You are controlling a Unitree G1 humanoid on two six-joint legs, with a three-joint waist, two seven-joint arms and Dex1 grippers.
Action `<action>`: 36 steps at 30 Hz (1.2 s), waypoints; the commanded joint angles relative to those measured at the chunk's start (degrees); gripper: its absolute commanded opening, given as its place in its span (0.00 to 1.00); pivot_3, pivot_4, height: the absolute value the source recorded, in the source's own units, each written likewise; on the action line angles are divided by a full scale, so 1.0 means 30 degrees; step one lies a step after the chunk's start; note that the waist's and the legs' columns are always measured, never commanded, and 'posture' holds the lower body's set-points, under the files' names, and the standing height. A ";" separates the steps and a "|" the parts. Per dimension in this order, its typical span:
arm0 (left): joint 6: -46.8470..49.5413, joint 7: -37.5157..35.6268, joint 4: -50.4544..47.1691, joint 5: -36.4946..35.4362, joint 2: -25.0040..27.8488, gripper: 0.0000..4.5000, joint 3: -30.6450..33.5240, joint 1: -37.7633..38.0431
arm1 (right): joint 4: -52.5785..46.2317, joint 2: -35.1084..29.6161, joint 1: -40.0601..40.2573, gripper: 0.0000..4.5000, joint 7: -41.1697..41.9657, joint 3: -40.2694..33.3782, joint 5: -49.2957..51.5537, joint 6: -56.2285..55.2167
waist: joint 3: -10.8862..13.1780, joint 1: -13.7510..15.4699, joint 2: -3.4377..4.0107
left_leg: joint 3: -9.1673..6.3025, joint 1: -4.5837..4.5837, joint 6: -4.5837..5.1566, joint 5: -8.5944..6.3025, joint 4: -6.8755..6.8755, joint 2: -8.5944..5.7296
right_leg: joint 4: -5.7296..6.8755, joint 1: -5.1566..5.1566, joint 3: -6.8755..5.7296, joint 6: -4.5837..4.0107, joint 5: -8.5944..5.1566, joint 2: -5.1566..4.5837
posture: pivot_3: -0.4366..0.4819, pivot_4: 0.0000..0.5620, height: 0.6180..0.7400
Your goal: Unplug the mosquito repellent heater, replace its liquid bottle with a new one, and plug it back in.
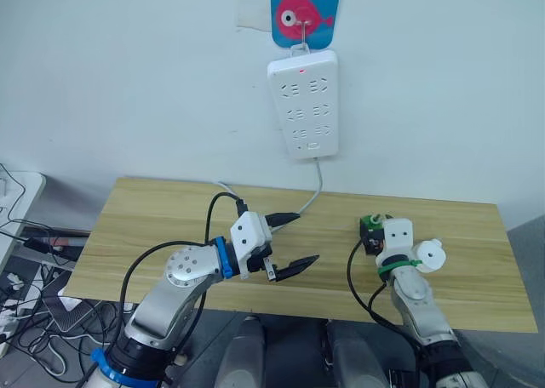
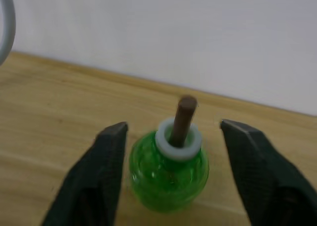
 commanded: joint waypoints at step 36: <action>-1.2642 0.8151 1.4714 0.6509 -0.5674 1.00 0.3889 0.2294 | -1.8557 -0.9076 -0.2365 0.99 1.4154 0.2882 0.7321 1.5165 | 0.1047 0.0969 -0.0145 | -0.0089 0.0029 0.0007 -0.0007 0.0044 -0.0009 | -0.0052 0.0120 -0.0090 0.0017 0.0008 -0.0004 | 0.74 0.74 1.00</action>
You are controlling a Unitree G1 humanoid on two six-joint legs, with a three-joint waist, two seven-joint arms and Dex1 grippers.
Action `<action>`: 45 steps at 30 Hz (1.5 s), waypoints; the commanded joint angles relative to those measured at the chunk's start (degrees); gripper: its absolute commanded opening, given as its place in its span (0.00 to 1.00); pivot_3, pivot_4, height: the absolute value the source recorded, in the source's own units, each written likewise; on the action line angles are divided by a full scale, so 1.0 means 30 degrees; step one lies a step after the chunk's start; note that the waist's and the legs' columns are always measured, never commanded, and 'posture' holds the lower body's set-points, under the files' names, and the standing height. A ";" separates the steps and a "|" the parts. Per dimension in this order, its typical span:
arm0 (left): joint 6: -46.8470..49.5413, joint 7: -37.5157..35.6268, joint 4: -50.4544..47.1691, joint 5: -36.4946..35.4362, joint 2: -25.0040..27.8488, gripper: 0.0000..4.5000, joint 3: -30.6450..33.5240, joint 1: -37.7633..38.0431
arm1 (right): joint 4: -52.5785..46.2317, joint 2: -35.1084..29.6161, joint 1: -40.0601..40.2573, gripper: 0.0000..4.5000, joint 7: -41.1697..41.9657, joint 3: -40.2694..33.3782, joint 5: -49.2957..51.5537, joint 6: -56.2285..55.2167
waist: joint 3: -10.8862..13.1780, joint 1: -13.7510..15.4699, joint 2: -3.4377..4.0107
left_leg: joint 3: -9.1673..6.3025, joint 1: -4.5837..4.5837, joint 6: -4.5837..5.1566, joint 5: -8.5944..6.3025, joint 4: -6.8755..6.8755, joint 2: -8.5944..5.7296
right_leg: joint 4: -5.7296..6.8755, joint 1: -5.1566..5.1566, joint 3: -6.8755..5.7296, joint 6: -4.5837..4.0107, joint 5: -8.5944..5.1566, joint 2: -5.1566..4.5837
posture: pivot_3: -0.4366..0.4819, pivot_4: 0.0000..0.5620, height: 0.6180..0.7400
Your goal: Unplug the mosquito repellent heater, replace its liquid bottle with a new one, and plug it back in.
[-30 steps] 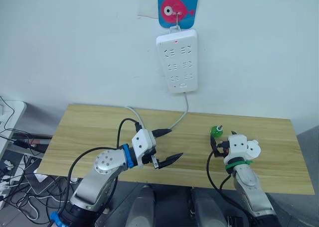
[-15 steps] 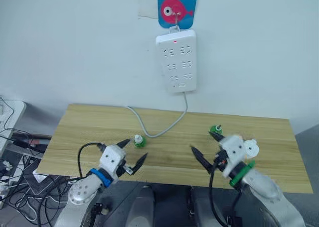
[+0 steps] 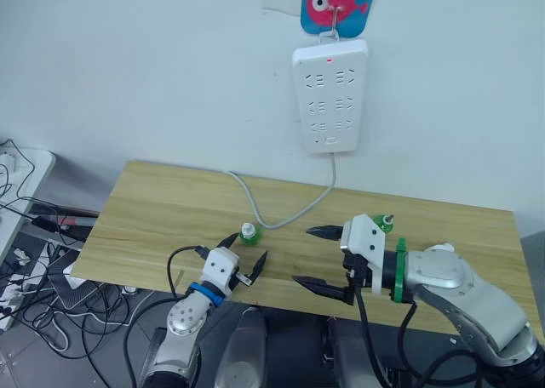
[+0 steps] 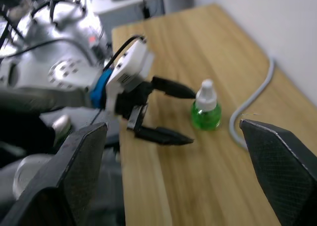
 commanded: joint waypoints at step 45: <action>1.2728 -1.1741 -0.7313 -0.6722 0.3968 0.51 -0.3183 -0.9415 | -0.1313 0.5315 -0.1307 1.00 -0.7982 -0.0917 0.1114 0.3909 | 0.0488 -0.0438 -0.0028 | -0.0102 -0.0215 -0.0153 0.0087 0.0014 0.0030 | 0.0008 -0.0191 -0.0118 0.0018 0.0026 0.0021 | 0.74 0.49 1.00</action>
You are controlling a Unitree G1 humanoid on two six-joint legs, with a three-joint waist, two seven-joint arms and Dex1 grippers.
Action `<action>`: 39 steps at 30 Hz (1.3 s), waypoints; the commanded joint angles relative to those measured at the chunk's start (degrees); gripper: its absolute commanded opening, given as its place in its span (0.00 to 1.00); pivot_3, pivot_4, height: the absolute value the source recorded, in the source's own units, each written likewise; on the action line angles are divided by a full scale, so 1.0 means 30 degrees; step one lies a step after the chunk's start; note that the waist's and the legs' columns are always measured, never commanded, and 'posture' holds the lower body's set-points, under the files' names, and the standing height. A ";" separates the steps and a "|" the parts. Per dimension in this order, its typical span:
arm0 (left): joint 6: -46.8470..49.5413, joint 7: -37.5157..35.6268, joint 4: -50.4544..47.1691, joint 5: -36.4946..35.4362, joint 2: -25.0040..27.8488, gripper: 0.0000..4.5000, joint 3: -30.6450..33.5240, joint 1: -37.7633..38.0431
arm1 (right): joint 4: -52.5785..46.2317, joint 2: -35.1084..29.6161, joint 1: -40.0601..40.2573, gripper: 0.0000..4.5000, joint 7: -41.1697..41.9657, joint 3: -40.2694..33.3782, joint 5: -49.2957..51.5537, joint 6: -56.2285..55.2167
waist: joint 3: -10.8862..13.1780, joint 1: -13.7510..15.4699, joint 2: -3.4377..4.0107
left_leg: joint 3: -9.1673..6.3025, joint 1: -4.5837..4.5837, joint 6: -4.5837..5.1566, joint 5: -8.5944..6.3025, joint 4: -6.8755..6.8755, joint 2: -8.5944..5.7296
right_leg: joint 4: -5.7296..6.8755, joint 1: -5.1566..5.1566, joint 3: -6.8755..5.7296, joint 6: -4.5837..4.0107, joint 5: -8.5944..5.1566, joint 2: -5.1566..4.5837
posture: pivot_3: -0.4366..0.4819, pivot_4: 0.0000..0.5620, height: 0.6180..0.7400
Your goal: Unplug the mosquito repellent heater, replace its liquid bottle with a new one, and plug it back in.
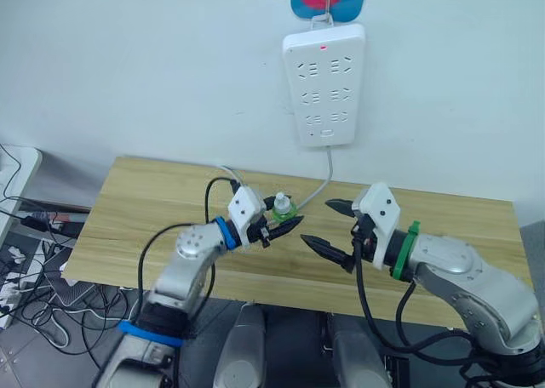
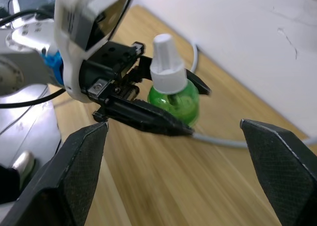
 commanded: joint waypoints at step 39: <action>-0.4382 -1.1659 0.2154 -0.0561 -0.0214 0.51 -0.1889 -0.2603 | 0.5482 -0.4094 -0.2247 0.24 1.3745 0.1308 -0.1097 -0.9342 | -0.0629 -0.0156 -0.0056 | -0.0091 -0.0045 0.0014 0.0013 0.0080 -0.0015 | 0.0011 0.0023 -0.0192 -0.0072 0.0049 -0.0039 | 0.72 0.45 1.00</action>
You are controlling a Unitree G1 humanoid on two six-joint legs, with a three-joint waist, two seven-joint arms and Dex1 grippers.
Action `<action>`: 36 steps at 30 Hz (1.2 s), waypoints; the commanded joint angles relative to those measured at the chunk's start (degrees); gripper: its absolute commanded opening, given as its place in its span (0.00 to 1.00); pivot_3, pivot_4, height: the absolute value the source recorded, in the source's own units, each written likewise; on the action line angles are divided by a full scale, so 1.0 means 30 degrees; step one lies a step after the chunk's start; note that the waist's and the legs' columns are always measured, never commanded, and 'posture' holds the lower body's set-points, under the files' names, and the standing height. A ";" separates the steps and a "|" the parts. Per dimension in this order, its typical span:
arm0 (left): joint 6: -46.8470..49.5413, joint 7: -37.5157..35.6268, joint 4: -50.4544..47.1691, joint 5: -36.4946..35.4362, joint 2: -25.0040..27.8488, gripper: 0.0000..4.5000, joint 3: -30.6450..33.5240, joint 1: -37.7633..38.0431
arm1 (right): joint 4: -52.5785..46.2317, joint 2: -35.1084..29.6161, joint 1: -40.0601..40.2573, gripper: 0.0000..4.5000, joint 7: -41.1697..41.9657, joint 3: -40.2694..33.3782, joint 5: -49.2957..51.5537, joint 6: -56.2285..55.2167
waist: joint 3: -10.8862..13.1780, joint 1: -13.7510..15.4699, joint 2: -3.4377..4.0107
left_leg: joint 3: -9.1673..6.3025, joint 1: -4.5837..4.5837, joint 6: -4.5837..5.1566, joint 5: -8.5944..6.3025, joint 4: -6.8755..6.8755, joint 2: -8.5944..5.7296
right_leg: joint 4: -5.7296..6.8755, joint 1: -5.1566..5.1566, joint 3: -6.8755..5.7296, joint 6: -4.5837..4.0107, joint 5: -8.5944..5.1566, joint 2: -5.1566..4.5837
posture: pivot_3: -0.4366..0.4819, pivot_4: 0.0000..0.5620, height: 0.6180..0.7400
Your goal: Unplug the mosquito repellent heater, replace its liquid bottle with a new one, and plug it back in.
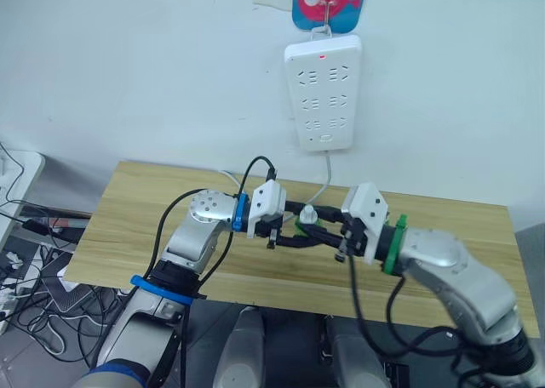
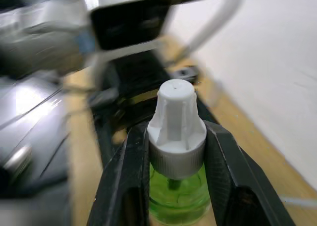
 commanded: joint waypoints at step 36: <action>-0.1034 0.1127 0.1964 0.0801 -0.1612 0.51 0.0255 -0.1323 | -0.5805 0.5269 0.4689 0.60 -1.2001 0.0190 -0.3389 0.3424 | -0.0210 -0.0175 0.0005 | -0.0152 -0.0024 -0.0066 0.0076 0.0009 -0.0017 | 0.0067 0.0001 -0.0089 -0.0039 0.0021 0.0000 | 0.69 0.46 1.00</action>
